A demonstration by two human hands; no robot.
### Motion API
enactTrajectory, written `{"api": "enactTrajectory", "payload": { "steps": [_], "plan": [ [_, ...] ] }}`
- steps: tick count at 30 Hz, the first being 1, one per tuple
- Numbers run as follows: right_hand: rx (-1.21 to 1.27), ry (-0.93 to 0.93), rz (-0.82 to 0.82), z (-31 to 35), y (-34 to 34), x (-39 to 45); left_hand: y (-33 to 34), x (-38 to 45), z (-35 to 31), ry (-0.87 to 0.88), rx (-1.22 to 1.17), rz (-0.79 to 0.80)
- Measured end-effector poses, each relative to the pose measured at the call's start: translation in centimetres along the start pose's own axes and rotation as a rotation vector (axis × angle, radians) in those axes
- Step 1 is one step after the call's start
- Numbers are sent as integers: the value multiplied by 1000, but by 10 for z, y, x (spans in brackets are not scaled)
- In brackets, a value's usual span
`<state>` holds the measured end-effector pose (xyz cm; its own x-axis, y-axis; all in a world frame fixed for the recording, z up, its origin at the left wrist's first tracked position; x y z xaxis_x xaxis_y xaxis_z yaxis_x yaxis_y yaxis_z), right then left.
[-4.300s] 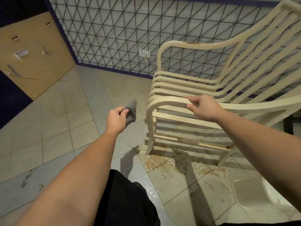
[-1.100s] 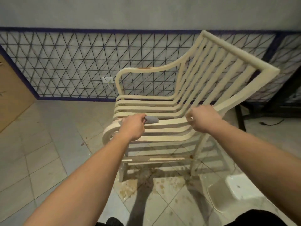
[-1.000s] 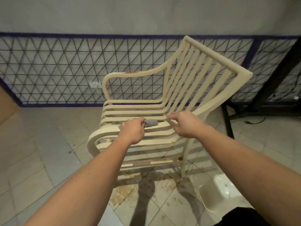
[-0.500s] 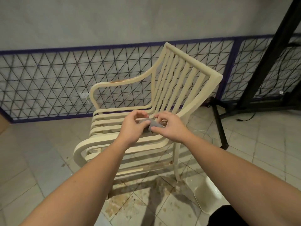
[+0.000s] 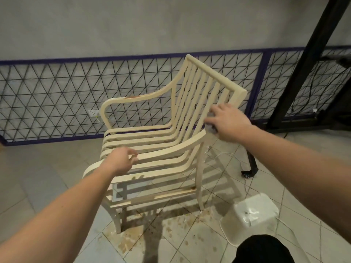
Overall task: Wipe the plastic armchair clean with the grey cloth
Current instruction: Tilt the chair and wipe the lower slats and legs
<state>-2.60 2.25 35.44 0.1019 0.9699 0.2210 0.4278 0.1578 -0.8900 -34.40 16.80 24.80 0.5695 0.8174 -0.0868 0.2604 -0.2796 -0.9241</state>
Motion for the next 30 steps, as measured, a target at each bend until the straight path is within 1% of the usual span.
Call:
{"api": "enactTrajectory", "payload": {
  "steps": [1,2,5,7,9,12,15,19,22,24,26,30],
  "plan": [
    [-70,-37,51,11,12,-4,4,-3,11,-25,23,21],
    [-81,-53,91,24,22,-8,7,-6,17,-32,38,12],
    [30,-95,110,73,42,-6,11,-7,19,8,98,-32],
    [106,-120,128,102,51,-2,13,-6,18,18,146,-31],
    [162,-123,138,116,54,-1,13,-2,20,17,186,-15],
    [151,-203,99,101,48,-1,12,0,20,29,229,-11],
    [84,-251,35,47,36,-1,15,0,21,46,258,-39],
    [-91,-216,-46,-17,-6,-9,17,-1,24,29,239,-55],
    [-173,-156,-80,-42,-30,-10,14,-1,23,20,226,-51],
    [-167,-105,-92,-46,-28,-9,14,-4,22,17,212,-54],
    [-110,-90,-80,-38,-16,-7,15,-8,22,18,206,-72],
    [79,-142,-28,11,18,1,16,-12,22,22,185,-106]
  ]
}}
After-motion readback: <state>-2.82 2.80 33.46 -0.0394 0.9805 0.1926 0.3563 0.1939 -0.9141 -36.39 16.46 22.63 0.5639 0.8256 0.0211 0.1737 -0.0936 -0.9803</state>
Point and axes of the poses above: each hand's wrist, its own x-axis towards the middle knuckle, its own y-axis out of the palm, z = x × y, the point moved 3 cm from there along x, towards the middle knuckle, and after that the axes turned 6 degrees about y, right-handed, at the moved point
